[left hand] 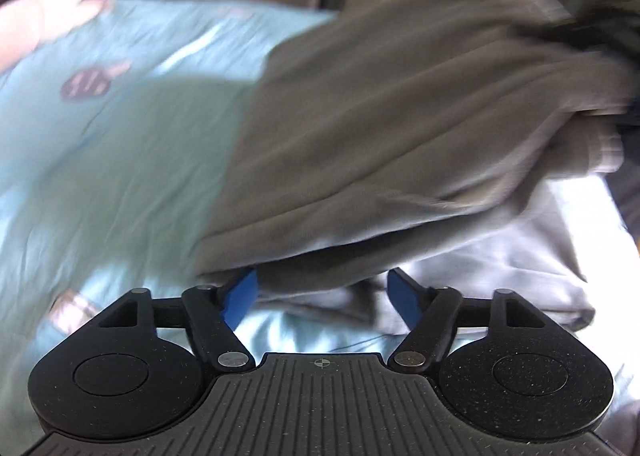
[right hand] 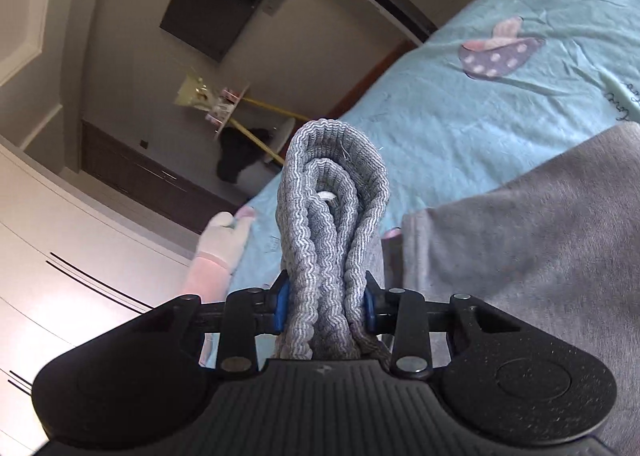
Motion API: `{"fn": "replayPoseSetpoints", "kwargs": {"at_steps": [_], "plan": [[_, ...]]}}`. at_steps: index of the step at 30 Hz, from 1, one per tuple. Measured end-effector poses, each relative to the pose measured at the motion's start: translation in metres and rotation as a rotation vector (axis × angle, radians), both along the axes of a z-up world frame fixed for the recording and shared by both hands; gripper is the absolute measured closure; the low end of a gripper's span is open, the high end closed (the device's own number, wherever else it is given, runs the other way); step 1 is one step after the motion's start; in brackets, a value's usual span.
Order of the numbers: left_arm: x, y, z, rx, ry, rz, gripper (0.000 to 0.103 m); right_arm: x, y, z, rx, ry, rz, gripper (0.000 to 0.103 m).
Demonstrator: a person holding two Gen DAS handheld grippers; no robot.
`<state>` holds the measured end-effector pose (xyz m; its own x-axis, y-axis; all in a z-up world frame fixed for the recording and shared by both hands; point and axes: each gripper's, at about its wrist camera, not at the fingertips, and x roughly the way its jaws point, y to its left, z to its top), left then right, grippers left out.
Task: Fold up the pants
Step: 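Hold the cuffs with the right gripper while the left gripper grips the waistband edge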
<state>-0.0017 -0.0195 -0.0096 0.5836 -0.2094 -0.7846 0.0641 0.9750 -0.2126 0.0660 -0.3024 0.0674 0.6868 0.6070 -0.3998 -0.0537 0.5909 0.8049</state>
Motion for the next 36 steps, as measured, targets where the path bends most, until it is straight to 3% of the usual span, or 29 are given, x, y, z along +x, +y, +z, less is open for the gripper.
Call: {"fn": "replayPoseSetpoints", "kwargs": {"at_steps": [4,8,15,17,19,23,27,32,36], "plan": [[0.016,0.016,-0.017,-0.068,0.128,0.077,0.054,-0.015,-0.019,0.012,0.032,-0.024,-0.046,0.069],[0.013,0.034,-0.015,-0.153,0.096,0.151,0.074,-0.033,-0.043,0.016,-0.002,-0.044,-0.094,0.069],[0.011,0.023,-0.009,-0.115,0.063,0.061,0.071,-0.045,-0.081,-0.027,-0.142,0.063,-0.201,0.069],[0.014,0.023,-0.012,-0.124,0.081,0.043,0.070,-0.045,-0.087,-0.050,-0.200,0.139,-0.230,0.063],[0.016,0.021,-0.013,-0.123,0.093,0.022,0.067,-0.045,-0.093,-0.073,-0.224,0.238,-0.244,0.051],[0.014,0.019,-0.014,-0.098,0.086,-0.054,0.059,-0.061,-0.105,-0.094,-0.130,0.249,-0.241,0.045],[0.018,0.016,-0.017,-0.092,0.099,-0.069,0.054,-0.066,-0.109,-0.105,-0.066,0.280,-0.179,0.035],[0.020,0.011,-0.019,-0.085,0.114,-0.065,0.054,-0.065,-0.110,-0.115,0.023,0.265,-0.189,0.034],[0.021,0.010,-0.020,-0.078,0.118,-0.062,0.054,-0.059,-0.100,-0.112,-0.019,0.247,-0.194,0.034]]}}
